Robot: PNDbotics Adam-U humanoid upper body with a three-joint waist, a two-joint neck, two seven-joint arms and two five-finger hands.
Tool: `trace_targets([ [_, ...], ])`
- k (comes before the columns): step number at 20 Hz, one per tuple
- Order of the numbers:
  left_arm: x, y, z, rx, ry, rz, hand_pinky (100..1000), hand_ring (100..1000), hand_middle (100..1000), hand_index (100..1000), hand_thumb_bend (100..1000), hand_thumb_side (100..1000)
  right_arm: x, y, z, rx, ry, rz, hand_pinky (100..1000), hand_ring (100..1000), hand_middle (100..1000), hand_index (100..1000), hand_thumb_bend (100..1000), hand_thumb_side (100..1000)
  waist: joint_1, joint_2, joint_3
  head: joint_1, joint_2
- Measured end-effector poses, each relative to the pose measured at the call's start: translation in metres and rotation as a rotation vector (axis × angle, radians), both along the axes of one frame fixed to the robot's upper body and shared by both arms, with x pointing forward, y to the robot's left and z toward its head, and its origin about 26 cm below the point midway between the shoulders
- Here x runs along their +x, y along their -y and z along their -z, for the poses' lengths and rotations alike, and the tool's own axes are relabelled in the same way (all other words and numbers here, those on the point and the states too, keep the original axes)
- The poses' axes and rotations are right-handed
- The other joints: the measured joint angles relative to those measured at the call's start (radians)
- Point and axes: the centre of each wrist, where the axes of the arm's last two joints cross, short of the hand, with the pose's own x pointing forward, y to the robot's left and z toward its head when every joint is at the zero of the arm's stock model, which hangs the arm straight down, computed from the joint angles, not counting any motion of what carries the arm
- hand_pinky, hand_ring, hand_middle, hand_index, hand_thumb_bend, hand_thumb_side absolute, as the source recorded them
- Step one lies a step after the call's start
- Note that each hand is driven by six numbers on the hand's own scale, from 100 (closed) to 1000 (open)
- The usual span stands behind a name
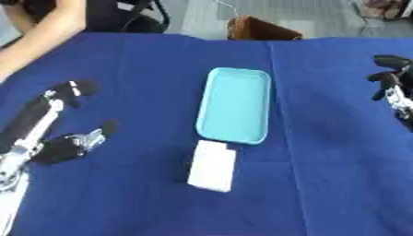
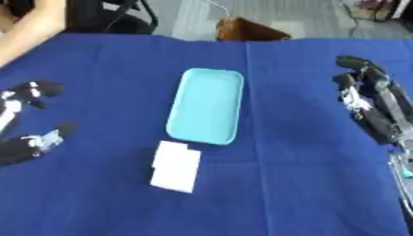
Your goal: Pick up objects on the table and place them in the box.
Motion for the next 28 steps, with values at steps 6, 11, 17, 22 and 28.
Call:
trace_targets([
  [6,-0.008,0.016,-0.019,0.076,0.045,0.118,689,764,806,869,566,755,0.0,0.0,0.0,0.0,0.0,0.0,525,744,880,869,100,784,0.003,-0.001,-0.003,0.009,0.0],
  [11,-0.013,0.036,-0.038,0.203,0.088,0.274,699,759,801,868,594,758,0.0,0.0,0.0,-0.001,-0.003,-0.001,525,744,880,869,100,784,0.006,-0.005,-0.01,0.014,0.0],
  [17,-0.01,0.052,-0.047,0.326,0.1,0.451,708,758,801,868,601,766,0.0,0.0,0.0,-0.004,-0.004,-0.003,525,744,879,868,100,783,0.008,-0.006,-0.016,0.021,0.0],
  [22,-0.006,0.062,-0.054,0.42,0.101,0.571,704,734,798,863,610,759,0.0,-0.001,0.0,-0.007,-0.005,-0.009,525,744,879,868,100,783,0.009,-0.006,-0.019,0.026,0.0],
  [28,0.0,0.083,-0.072,0.513,0.118,0.696,702,728,785,856,618,760,0.0,-0.002,0.001,-0.011,-0.006,-0.013,525,744,879,868,100,782,0.009,-0.015,-0.022,0.029,0.0],
])
